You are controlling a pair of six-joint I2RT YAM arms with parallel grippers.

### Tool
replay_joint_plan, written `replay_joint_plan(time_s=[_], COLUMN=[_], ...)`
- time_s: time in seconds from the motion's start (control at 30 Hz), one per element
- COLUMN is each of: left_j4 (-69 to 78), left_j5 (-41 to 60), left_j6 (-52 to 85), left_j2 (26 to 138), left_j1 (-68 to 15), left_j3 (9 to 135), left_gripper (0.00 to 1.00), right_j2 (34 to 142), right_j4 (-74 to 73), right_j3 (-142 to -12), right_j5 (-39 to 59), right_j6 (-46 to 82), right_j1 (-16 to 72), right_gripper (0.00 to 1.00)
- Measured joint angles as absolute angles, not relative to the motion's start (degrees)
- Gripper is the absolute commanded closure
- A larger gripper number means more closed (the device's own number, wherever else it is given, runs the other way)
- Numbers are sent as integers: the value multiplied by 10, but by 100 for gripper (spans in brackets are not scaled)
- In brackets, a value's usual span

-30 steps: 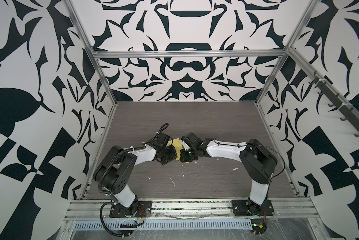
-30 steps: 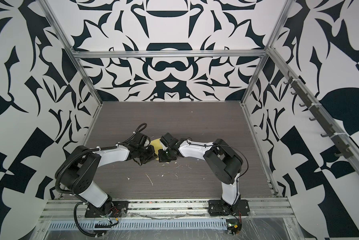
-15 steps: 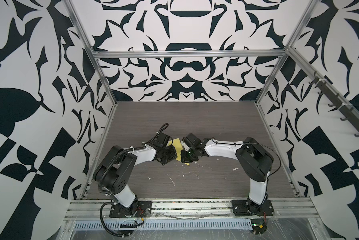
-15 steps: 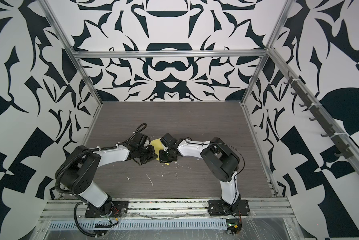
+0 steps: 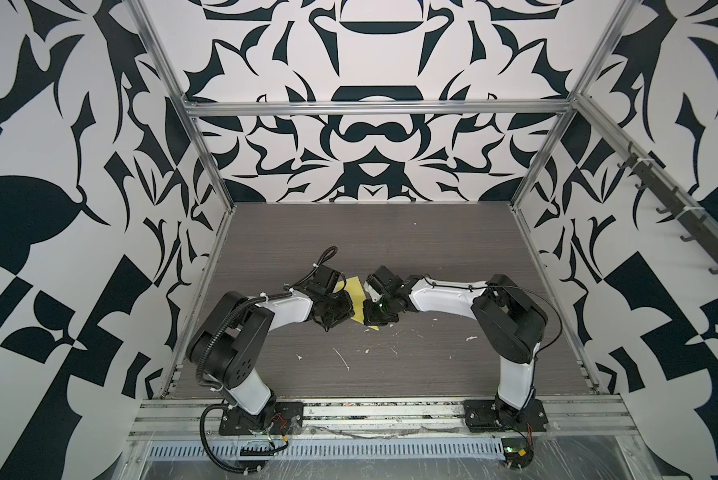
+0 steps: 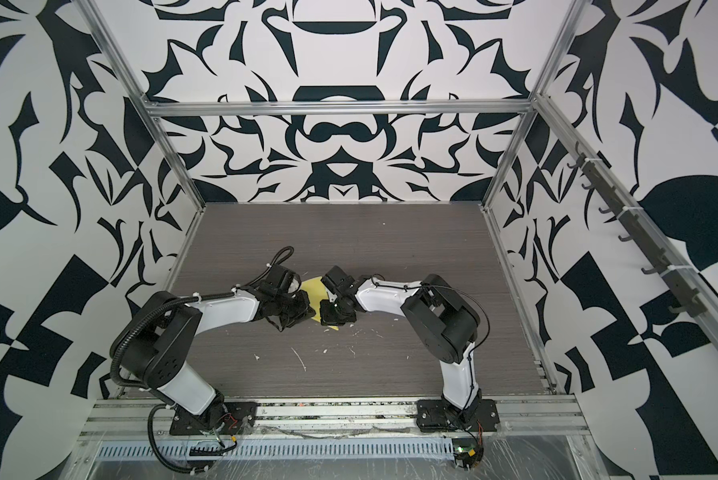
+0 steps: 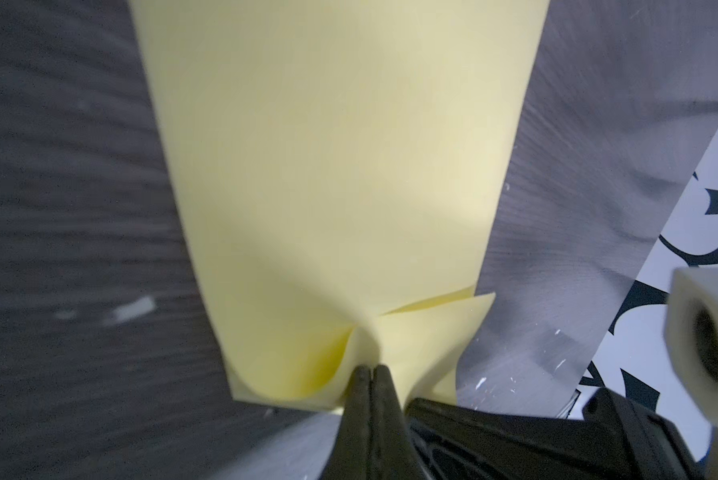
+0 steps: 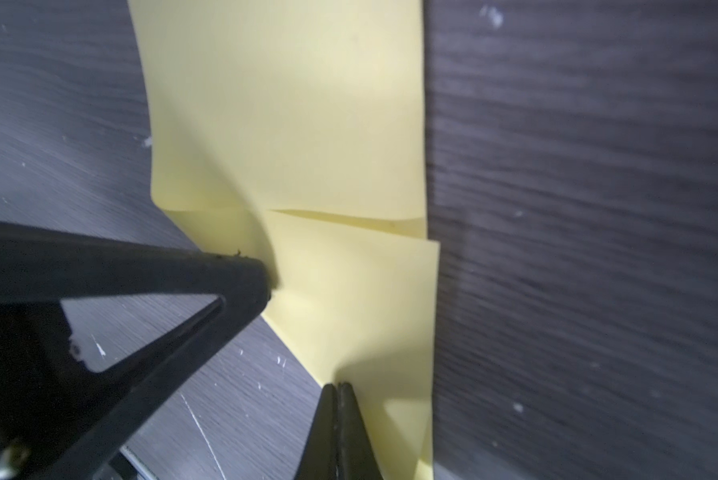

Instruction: Fold a paper plane with a square sheet of paper (pick it up from the middle)

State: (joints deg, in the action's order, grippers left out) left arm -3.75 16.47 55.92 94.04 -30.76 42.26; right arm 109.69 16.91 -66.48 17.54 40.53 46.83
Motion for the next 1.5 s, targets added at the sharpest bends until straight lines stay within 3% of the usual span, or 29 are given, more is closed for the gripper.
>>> replay_joint_plan(time_s=[1.5], left_j4=[-42], left_j5=[162], left_j6=[556], left_j2=[940], left_j1=[-308], left_j3=[425], left_gripper=[100], right_j2=[1032], right_j4=[228], right_j3=[-594], right_j5=[174], right_j6=[381], right_j1=[458], right_gripper=[94])
